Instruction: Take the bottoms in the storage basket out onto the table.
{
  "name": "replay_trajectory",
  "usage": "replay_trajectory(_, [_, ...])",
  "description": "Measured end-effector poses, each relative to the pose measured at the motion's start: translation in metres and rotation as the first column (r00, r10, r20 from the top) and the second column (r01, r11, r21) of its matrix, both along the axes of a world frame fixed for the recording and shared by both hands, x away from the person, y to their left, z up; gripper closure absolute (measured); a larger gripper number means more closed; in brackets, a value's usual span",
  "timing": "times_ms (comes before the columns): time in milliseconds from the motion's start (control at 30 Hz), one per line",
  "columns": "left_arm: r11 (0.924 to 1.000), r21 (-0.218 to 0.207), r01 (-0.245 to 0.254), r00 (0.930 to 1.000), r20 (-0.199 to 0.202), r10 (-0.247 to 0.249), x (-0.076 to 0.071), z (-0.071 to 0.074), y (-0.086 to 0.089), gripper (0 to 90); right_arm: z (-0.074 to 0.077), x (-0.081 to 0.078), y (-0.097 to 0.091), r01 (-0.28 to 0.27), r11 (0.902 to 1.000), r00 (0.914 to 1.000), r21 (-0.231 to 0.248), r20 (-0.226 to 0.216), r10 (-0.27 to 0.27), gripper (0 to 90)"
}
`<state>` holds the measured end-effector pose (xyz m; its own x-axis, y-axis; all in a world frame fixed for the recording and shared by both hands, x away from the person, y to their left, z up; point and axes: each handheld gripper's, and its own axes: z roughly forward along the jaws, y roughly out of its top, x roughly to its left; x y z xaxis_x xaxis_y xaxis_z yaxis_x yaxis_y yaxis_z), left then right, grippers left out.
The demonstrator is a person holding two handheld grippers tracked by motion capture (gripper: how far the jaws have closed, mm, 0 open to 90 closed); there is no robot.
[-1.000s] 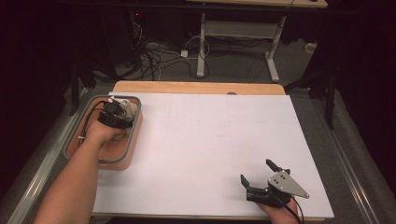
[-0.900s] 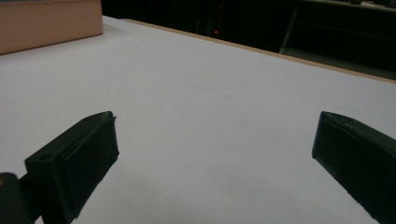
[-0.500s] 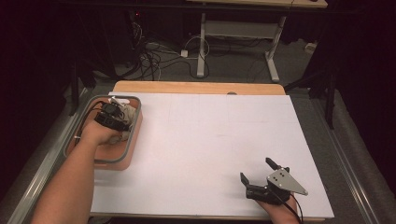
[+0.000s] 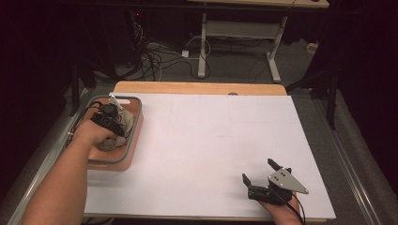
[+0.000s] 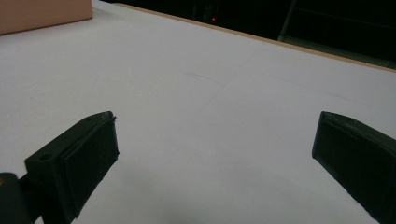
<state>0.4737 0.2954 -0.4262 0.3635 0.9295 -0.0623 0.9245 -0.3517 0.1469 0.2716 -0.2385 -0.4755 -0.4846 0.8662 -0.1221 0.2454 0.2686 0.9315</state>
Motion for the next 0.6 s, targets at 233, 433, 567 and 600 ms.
replay_trajectory(233, [0.9995, 0.030, 0.002, 0.9990, -0.044, -0.001, -0.006, 0.003, -0.002, 53.3, 0.001, -0.004, -0.002, -0.006, 1.0000, 0.9999, 0.007, 0.015, 0.006, 1.4])
replay_trajectory(433, [0.9985, 0.053, 0.011, 0.9952, -0.098, -0.006, -0.009, 0.007, -0.007, 53.3, 0.002, -0.006, -0.001, -0.017, 0.9998, 0.9996, 0.006, 0.022, 0.017, 1.4])
replay_trajectory(567, [0.9984, 0.055, 0.017, 0.9903, -0.138, -0.009, -0.010, 0.009, -0.010, 53.3, 0.003, -0.006, -0.001, -0.020, 0.9997, 0.9995, 0.011, 0.024, 0.019, 1.4])
replay_trajectory(600, [0.9982, 0.057, 0.020, 0.9887, -0.150, -0.011, -0.010, 0.010, -0.011, 53.4, 0.003, -0.006, -0.001, -0.020, 0.9997, 0.9995, 0.012, 0.025, 0.020, 1.4])
